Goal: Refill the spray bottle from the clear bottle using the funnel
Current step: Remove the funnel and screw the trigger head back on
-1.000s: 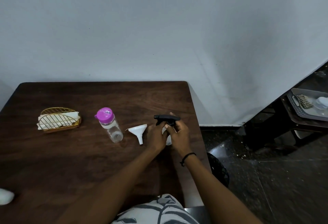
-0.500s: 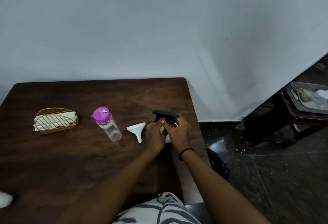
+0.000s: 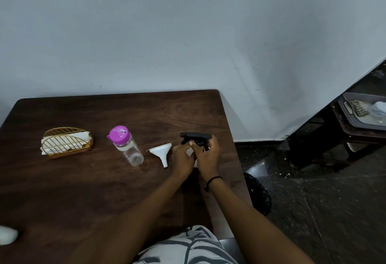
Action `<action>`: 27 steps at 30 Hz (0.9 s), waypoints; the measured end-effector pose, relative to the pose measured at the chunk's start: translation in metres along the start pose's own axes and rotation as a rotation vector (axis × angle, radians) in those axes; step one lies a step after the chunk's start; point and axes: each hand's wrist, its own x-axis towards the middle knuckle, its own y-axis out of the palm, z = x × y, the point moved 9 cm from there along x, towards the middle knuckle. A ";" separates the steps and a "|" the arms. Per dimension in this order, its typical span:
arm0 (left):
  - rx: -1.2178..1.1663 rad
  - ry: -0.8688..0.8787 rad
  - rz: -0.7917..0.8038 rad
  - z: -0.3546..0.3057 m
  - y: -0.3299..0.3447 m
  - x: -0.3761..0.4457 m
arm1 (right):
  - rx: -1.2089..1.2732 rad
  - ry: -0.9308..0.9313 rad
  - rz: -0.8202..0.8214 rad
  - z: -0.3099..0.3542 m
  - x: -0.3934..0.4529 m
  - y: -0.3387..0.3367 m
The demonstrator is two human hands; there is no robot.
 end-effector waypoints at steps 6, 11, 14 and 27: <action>-0.162 -0.066 0.039 -0.004 0.004 -0.007 | 0.056 0.057 0.038 -0.003 0.002 0.000; -0.238 -0.110 -0.021 -0.017 0.006 -0.014 | 0.052 0.065 0.057 -0.001 0.004 0.000; -0.252 -0.069 -0.022 -0.030 0.005 -0.020 | 0.054 0.079 0.055 -0.005 0.003 -0.001; -0.171 -0.026 -0.026 -0.035 0.006 -0.025 | 0.020 0.042 0.165 0.004 -0.006 -0.004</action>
